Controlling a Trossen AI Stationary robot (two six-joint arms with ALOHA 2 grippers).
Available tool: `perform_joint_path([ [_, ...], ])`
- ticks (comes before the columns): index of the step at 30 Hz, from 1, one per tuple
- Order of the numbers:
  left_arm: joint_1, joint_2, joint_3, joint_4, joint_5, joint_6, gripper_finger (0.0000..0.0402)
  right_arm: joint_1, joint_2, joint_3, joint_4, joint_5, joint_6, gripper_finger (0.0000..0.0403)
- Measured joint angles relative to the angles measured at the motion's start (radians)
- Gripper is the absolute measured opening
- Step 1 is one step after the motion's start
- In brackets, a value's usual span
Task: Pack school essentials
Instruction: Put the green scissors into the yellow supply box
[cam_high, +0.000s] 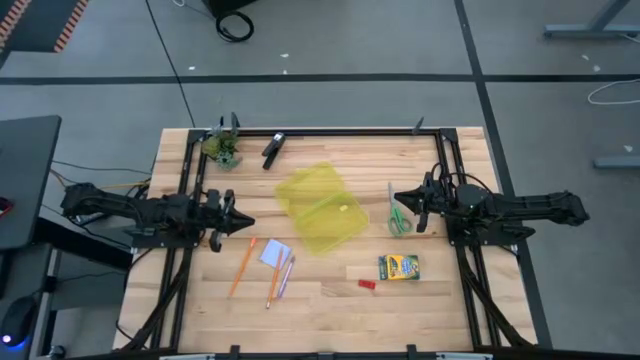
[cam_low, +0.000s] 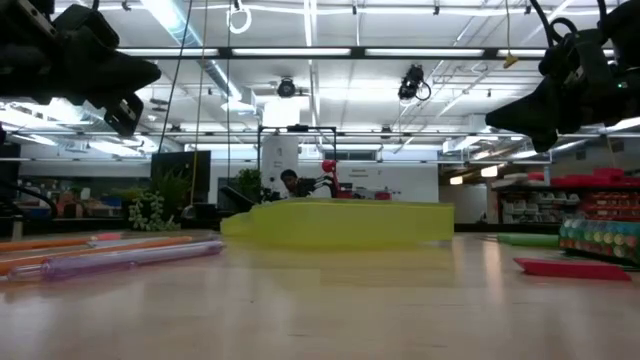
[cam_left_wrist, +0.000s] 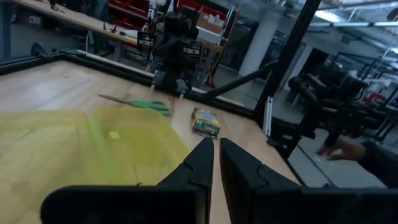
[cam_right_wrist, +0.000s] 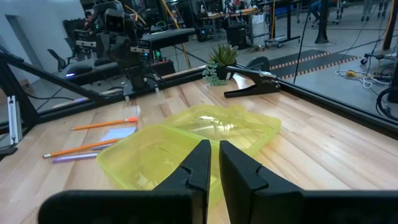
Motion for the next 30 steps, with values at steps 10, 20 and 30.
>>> perform_joint_path([
  [10, 0.000, 0.000, 0.000, 0.019, -0.001, 0.086, 0.0025, 0.000, 0.000, 0.000, 0.004, 0.000, -0.025, 0.0039],
  [20, -0.025, 0.000, 0.000, 0.022, 0.000, 0.239, 0.0033, 0.000, 0.000, -0.001, 0.048, 0.000, 0.163, 0.0039],
  [30, -0.030, 0.000, 0.000, 0.014, -0.011, 0.412, 0.0021, 0.002, 0.003, -0.001, 0.060, -0.002, 0.255, 0.0039],
])
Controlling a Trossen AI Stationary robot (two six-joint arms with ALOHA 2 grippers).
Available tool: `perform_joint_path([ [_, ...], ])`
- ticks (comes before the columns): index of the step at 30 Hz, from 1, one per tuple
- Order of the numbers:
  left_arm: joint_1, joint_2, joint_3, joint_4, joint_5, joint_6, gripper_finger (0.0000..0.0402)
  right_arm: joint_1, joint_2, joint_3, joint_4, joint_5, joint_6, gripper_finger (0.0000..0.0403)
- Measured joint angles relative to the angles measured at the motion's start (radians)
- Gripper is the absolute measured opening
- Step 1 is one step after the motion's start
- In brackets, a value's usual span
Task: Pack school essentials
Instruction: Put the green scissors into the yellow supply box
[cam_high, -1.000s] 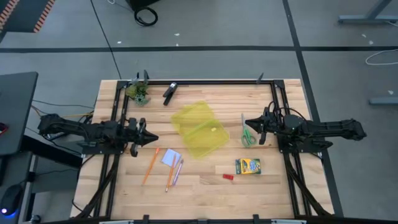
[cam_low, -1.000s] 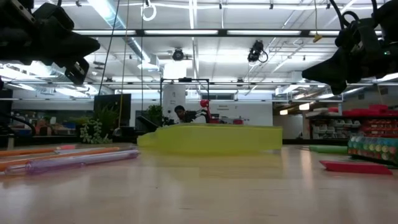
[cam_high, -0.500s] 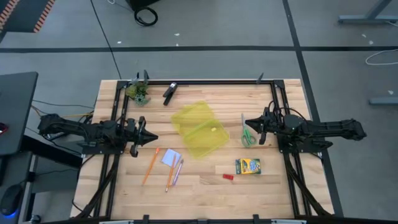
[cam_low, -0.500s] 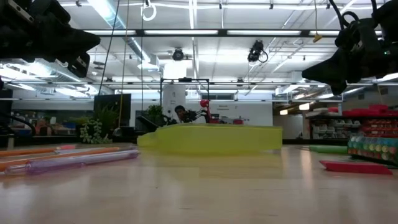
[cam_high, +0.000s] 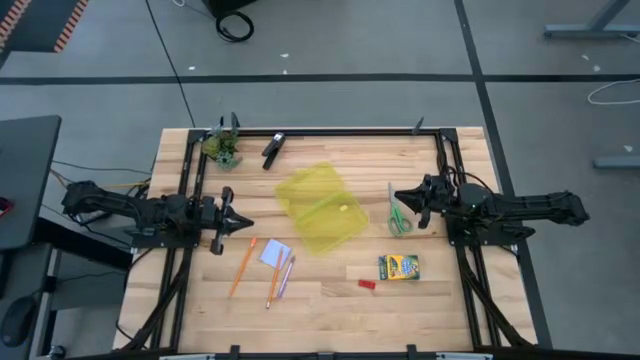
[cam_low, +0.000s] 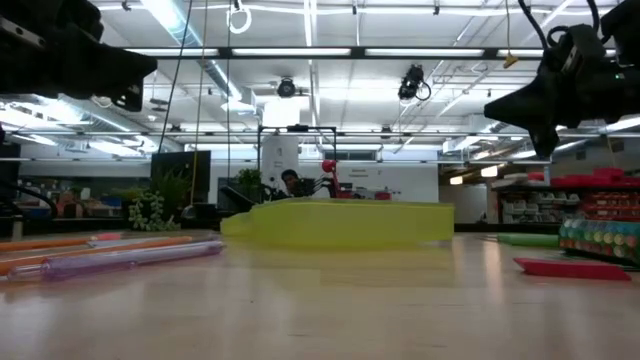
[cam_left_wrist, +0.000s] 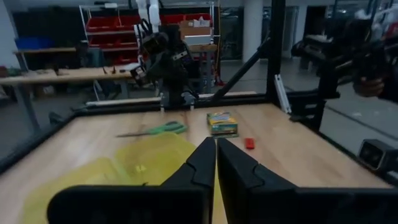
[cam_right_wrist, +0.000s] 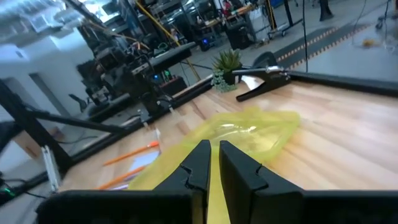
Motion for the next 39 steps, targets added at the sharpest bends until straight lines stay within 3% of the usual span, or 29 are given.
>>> perform_joint_path([
  [6, 0.000, 0.000, 0.000, 0.014, -0.049, 0.061, 0.0022, 0.000, 0.017, 0.000, 0.000, -0.006, 0.016, 0.0039],
  [15, 0.001, 0.000, 0.000, 0.014, -0.090, 0.031, 0.0024, -0.001, 0.111, 0.000, 0.014, 0.085, 0.029, 0.0039],
  [23, 0.006, 0.000, 0.000, 0.014, -0.119, 0.092, 0.0016, -0.001, 0.196, 0.001, 0.088, 0.097, -0.081, 0.0039],
  [30, 0.029, 0.000, 0.000, 0.007, -0.121, 0.098, 0.0010, -0.001, 0.249, 0.001, 0.133, 0.086, -0.154, 0.0039],
  [39, 0.030, 0.000, 0.000, 0.007, -0.121, 0.162, 0.0012, 0.000, 0.317, 0.029, 0.113, 0.007, -0.099, 0.0039],
])
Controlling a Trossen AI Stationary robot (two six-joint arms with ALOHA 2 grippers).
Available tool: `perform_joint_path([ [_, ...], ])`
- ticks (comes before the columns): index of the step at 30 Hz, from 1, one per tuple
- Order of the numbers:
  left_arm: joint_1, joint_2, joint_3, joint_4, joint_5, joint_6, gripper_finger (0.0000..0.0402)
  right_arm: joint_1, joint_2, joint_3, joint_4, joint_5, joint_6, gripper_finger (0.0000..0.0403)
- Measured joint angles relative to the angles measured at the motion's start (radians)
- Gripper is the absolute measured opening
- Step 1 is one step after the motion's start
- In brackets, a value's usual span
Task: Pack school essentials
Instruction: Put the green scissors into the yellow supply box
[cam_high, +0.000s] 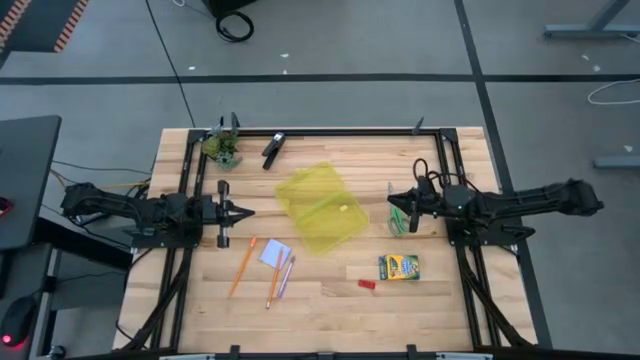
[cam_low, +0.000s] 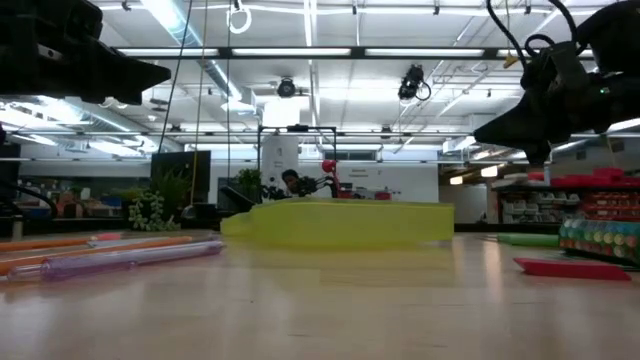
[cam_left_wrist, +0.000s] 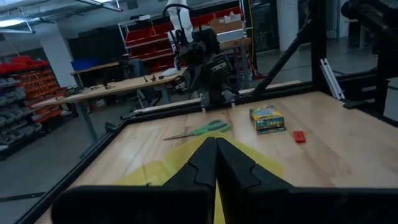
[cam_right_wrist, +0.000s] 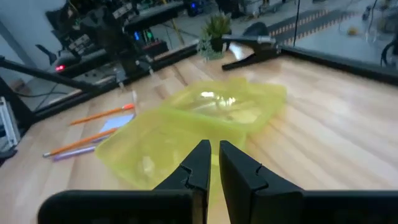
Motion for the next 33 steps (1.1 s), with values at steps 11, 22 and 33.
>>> perform_joint_path([
  [11, 0.000, 0.000, 0.000, 0.015, -0.004, 0.041, 0.0018, 0.000, 0.281, 0.219, -0.372, 0.015, 0.176, 0.0040],
  [22, 0.000, 0.000, 0.000, 0.052, -0.004, -0.027, 0.0010, 0.000, 0.553, 0.436, -0.729, 0.009, 0.323, 0.0122],
  [33, 0.000, 0.000, 0.000, 0.104, -0.003, -0.042, 0.0029, 0.000, 0.765, 0.595, -0.962, -0.054, 0.474, 0.0145],
])
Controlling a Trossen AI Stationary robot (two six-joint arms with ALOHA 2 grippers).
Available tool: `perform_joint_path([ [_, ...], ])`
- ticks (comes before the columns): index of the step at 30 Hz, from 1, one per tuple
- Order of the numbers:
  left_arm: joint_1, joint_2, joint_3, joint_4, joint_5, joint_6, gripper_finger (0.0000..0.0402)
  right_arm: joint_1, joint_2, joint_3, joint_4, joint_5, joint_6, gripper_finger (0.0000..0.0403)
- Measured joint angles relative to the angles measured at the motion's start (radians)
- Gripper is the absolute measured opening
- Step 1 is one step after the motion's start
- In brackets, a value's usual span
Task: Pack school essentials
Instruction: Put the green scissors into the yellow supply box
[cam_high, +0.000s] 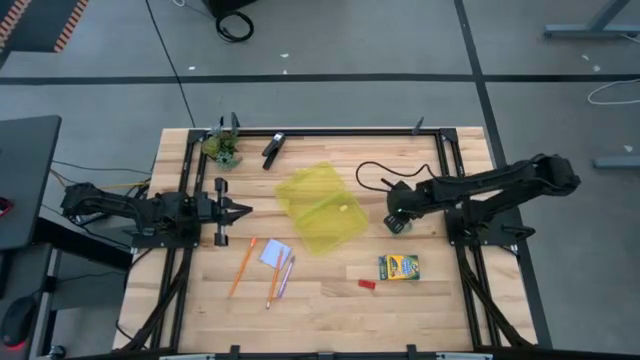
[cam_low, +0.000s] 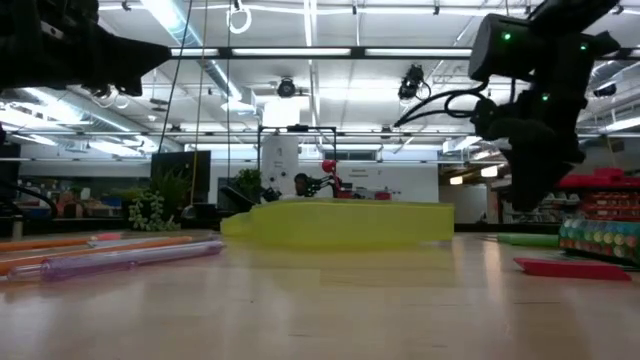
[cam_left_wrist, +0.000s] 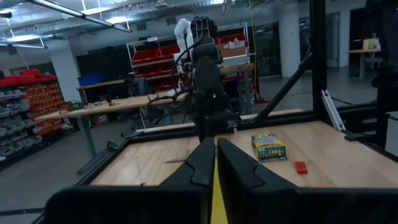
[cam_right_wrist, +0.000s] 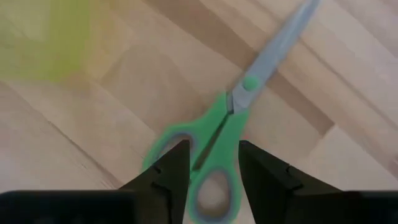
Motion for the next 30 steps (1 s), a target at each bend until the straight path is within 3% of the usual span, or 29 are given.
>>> perform_joint_path([
  [9, 0.000, 0.000, 0.000, -0.001, 0.000, -0.001, 0.0021, 0.008, 0.111, 0.042, -0.015, -0.067, 0.081, 0.0177],
  [20, 0.000, 0.000, 0.000, -0.003, 0.000, -0.001, 0.0028, 0.066, 0.188, 0.042, -0.016, -0.077, 0.213, 0.0178],
  [30, 0.000, 0.000, 0.000, -0.003, 0.000, -0.001, 0.0020, 0.078, 0.217, 0.042, -0.014, -0.073, 0.233, 0.0167],
])
